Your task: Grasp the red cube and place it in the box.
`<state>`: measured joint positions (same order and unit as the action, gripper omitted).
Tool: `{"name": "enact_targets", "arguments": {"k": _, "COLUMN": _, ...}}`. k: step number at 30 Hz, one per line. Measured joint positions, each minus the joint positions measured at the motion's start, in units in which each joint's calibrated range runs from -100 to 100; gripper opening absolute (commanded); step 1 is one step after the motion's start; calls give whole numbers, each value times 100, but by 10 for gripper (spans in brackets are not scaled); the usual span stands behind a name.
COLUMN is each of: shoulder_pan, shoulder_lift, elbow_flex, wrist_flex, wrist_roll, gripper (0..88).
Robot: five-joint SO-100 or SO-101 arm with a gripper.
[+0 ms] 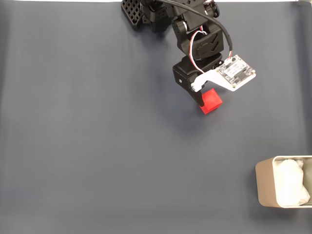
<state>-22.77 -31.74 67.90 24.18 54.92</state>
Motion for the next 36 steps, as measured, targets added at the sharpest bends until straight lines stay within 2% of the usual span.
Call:
{"name": "enact_targets", "arguments": {"k": 16, "shoulder_pan": -126, "shoulder_lift": 330, "elbow_flex": -154, "wrist_flex": -127, "wrist_roll": -44, "gripper": 354}}
{"name": "enact_targets", "arguments": {"k": 19, "shoulder_pan": -126, "shoulder_lift": 339, "elbow_flex": -154, "wrist_flex": -127, "wrist_roll": -49, "gripper": 325}}
{"name": "enact_targets", "arguments": {"k": 24, "shoulder_pan": -126, "shoulder_lift": 373, "elbow_flex": -154, "wrist_flex": -127, "wrist_roll": -15, "gripper": 222}}
{"name": "enact_targets", "arguments": {"k": 36, "shoulder_pan": -111, "shoulder_lift": 373, "elbow_flex": -154, "wrist_flex": -88, "wrist_roll": 73, "gripper": 128}}
